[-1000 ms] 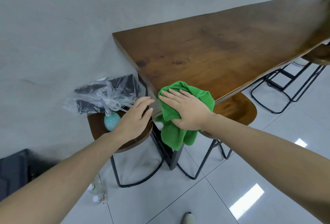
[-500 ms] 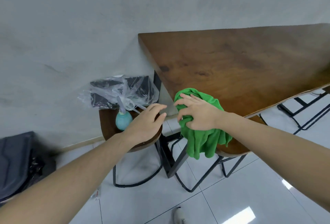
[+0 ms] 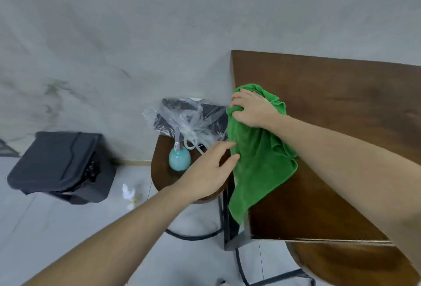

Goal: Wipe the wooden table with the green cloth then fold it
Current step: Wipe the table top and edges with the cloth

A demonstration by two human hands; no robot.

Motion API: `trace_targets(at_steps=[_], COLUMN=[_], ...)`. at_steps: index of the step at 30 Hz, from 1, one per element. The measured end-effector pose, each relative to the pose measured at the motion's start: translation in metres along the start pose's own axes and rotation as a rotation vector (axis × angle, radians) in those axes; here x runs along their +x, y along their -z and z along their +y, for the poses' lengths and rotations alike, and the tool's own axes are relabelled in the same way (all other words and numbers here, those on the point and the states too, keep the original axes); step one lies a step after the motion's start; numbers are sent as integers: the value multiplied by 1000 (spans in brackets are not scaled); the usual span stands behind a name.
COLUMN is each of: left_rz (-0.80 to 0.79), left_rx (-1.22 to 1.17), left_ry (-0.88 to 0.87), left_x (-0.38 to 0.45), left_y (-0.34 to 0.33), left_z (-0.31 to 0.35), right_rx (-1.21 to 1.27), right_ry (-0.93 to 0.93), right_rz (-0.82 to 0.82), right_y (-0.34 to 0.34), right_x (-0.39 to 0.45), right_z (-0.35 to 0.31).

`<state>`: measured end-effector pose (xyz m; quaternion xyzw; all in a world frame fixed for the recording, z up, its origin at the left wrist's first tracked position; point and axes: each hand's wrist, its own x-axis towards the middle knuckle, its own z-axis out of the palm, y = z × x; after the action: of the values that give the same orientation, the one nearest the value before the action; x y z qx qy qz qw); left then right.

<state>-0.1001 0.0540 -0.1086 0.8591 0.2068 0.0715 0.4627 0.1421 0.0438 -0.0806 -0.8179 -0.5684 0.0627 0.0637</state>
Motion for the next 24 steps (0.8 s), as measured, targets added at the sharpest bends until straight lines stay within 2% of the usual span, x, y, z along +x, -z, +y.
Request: trace_targets(at_steps=[3, 5, 9, 14, 20, 24], left_rz=[79, 99, 116, 169, 184, 198], left_rx=[-24, -25, 5, -62, -62, 53], left_ry=[57, 93, 143, 187, 189, 136], left_x=[0, -5, -14, -20, -23, -12], left_y=[-12, -18, -28, -33, -42, -48], left_z=[9, 14, 26, 29, 36, 45], right_rx=[18, 59, 46, -21, -59, -101], right_ry=[51, 146, 478, 748, 876, 807], right_rz=[30, -7, -124, -55, 9, 24], right_y=[5, 7, 6, 3, 2, 9], right_x=[23, 23, -15, -70, -47, 0], right_z=[12, 17, 28, 24, 25, 40])
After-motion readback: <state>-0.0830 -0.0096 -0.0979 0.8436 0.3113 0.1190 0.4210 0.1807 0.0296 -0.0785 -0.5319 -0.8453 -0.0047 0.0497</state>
